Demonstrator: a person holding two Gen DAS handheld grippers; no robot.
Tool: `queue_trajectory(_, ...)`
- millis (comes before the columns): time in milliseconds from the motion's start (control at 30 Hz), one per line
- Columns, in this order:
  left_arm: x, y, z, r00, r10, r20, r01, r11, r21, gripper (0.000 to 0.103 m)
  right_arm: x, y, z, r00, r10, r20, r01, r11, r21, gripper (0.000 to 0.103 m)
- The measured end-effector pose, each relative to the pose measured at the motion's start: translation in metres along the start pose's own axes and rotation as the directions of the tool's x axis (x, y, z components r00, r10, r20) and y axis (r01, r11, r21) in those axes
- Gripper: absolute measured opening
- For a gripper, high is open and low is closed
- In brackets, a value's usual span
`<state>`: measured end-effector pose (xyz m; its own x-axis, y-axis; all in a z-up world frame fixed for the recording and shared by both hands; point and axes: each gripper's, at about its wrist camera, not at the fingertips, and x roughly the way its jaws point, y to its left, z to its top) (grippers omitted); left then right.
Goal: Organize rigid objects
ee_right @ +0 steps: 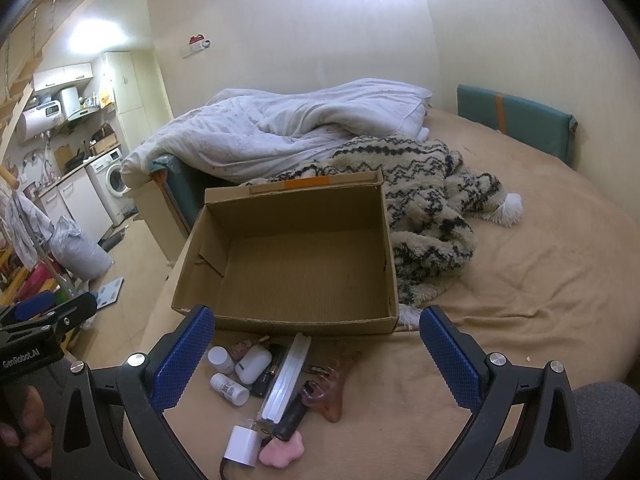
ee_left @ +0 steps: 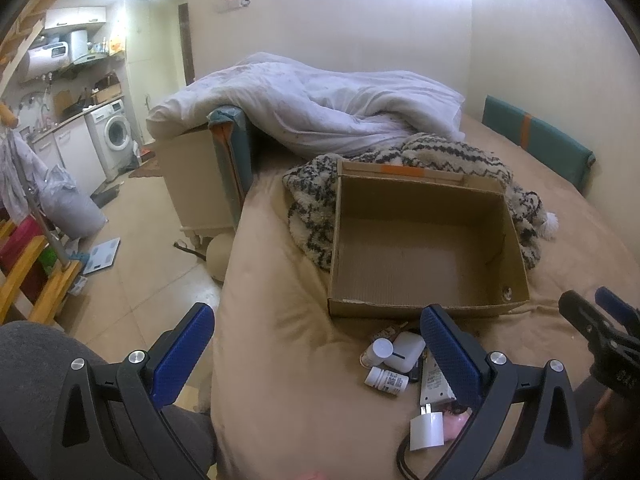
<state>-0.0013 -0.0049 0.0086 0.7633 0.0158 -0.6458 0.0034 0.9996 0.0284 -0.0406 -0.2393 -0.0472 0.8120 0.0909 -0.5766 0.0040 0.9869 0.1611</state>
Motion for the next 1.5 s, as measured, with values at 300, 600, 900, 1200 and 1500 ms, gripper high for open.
queue_trajectory(300,0.0001,-0.001,-0.0012,1.0,0.003,0.004,-0.003,1.0,0.004,0.103,0.0,-0.0011,-0.0002,1.0,0.003,0.0,-0.003,1.0,0.0,0.103)
queue_trajectory(600,0.0002,-0.0013,-0.0013,1.0,0.004,0.003,-0.004,1.0,0.006,0.103,0.0001,-0.001,-0.0001,1.0,0.003,0.0,-0.003,1.0,0.004,0.103)
queue_trajectory(900,0.0001,-0.0015,-0.0016,1.0,0.003,0.004,-0.003,1.0,0.006,0.103,0.0006,-0.0013,-0.0003,1.0,0.006,-0.001,-0.005,1.0,0.006,0.103)
queue_trajectory(1200,0.0021,-0.003,-0.0068,1.0,0.008,0.008,-0.008,1.0,0.016,0.103,0.0005,-0.0021,-0.0002,1.0,0.006,-0.001,-0.006,1.0,0.01,0.103)
queue_trajectory(1500,0.0065,0.0005,-0.0055,1.0,0.002,-0.005,-0.002,1.0,0.007,0.103,0.0005,-0.0031,0.0,1.0,0.007,-0.003,-0.007,1.0,0.012,0.103)
